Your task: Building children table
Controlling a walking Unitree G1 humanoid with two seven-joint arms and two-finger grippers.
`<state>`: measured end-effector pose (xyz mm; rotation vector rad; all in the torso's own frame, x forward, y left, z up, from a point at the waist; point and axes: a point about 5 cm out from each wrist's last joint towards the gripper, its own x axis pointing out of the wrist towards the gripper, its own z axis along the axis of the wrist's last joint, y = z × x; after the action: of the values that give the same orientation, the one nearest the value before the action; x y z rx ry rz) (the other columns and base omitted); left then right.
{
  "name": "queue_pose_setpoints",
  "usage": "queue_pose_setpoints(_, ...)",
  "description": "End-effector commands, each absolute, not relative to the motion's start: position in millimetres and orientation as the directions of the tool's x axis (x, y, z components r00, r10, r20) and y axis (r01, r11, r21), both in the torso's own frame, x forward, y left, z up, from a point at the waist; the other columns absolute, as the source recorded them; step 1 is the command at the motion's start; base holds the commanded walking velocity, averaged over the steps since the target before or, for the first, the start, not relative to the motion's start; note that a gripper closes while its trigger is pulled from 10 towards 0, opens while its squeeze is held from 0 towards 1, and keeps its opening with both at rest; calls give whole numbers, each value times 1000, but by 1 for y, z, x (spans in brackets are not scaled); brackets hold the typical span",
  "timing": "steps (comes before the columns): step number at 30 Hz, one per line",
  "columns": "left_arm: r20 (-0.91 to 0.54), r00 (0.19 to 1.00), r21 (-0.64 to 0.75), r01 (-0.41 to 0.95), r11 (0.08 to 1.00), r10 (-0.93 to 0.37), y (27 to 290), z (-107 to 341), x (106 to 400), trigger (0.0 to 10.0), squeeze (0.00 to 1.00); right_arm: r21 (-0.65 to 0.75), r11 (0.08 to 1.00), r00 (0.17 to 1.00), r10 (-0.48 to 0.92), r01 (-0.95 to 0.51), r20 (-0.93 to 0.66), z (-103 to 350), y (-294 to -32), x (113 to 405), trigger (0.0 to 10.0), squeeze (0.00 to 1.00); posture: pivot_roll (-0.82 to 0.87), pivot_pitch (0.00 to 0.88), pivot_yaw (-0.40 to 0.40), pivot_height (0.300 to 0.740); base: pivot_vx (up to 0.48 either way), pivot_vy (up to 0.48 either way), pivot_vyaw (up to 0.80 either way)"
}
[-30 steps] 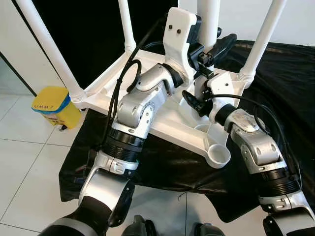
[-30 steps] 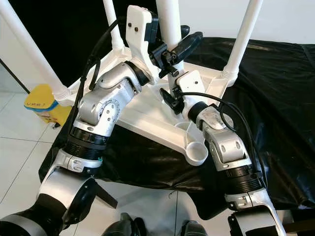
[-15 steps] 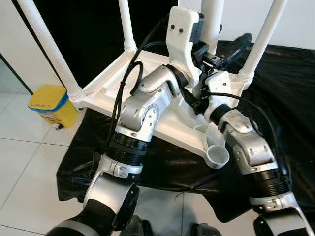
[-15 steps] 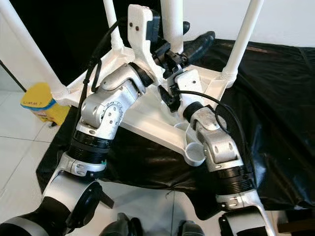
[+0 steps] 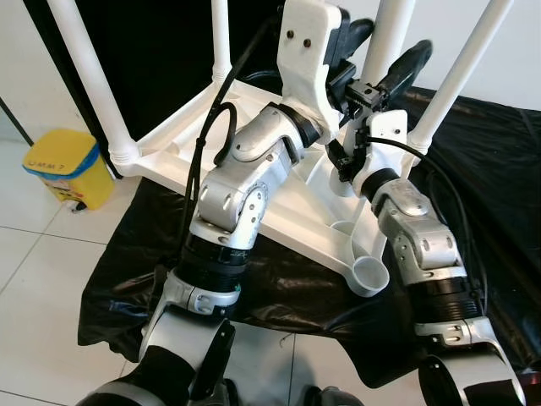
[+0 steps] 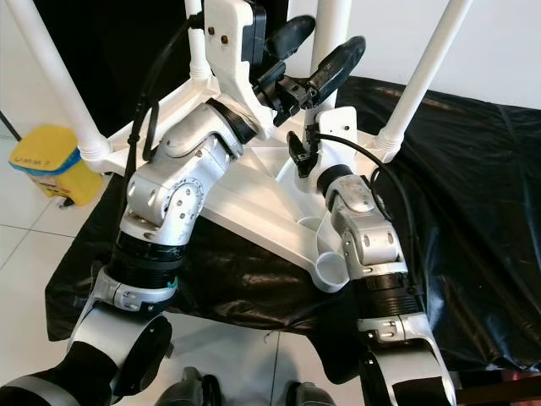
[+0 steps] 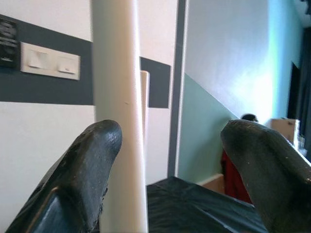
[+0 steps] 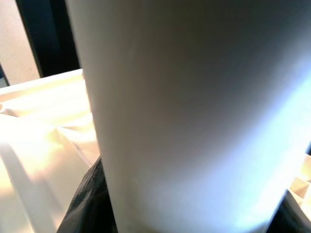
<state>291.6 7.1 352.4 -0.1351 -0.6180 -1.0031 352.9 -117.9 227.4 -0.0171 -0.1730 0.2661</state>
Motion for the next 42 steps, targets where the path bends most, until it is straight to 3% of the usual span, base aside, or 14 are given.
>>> queue_pose_setpoints(1, 542, 394, 158, 820, 551, -742, 7, 352, 290, 10000, 0, -29, 967, 951, 252, -251, 180, 232, -120, 355, 10000, 0, 57, 90, -117, 740, 0, 0, 0)
queue_pose_setpoints(19, 598, 517, 65, 730, 680, -612, 40, 352, 294, 10000, 0, -22, 967, 953, 255, -255, 161, 228, -114, 365, 10000, 0, 131, 99, -148, 740, 0, 0, 0)
queue_pose_setpoints(42, 541, 553, 90, 712, 697, -634, 49, 334, 289, 10000, 0, -36, 969, 955, 247, -244, 166, 227, -117, 370, 10000, 0, 141, 106, -151, 740, 0, 0, 0)
